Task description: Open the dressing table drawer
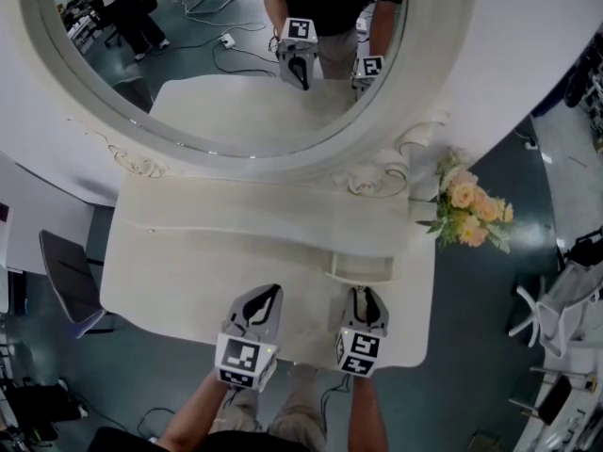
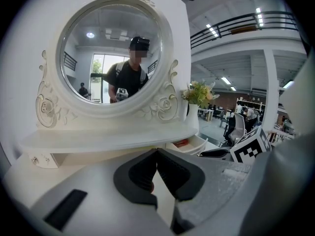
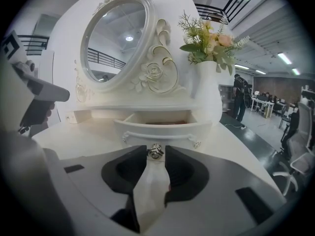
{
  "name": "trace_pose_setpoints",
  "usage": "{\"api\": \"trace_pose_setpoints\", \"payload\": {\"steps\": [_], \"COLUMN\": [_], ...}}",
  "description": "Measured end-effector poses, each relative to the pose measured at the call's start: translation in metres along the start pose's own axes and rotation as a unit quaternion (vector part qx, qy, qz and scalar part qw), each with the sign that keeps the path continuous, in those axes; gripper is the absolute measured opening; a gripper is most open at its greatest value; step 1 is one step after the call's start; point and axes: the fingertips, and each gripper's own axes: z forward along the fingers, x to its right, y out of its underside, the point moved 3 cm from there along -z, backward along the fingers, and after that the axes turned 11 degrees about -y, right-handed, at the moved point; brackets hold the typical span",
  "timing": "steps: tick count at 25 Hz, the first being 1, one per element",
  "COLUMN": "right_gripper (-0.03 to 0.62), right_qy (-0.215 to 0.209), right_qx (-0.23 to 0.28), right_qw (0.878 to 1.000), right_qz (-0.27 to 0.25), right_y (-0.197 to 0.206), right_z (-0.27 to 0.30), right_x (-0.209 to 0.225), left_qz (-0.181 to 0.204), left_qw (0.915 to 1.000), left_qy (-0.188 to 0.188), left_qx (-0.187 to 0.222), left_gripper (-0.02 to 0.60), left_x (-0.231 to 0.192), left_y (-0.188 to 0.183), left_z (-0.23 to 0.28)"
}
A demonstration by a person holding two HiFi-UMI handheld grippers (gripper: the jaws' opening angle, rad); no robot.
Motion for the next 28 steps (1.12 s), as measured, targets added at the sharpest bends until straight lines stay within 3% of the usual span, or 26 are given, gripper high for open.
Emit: {"api": "trace_pose_setpoints", "payload": {"steps": [9, 28], "right_gripper": [0.114, 0.094], "right_qy": [0.009, 0.013], "right_qx": [0.023, 0.112], "right_qw": [1.0, 0.993], "right_qz": [-0.003, -0.041], "right_y": [-0.029, -0.13], "right_z": [-0.022, -0.113], "right_x": [-0.007, -0.071], "left_qz": [0.012, 0.034], "left_qw": [0.9997, 0.9919], "left_qy": [0.011, 0.013], "left_qx": [0.02, 0.121], "left_gripper": [0.003, 0.003], "left_x": [-0.002, -0.028], "left_y": [-0.02, -0.101], "left_z": [-0.016, -0.097]}}
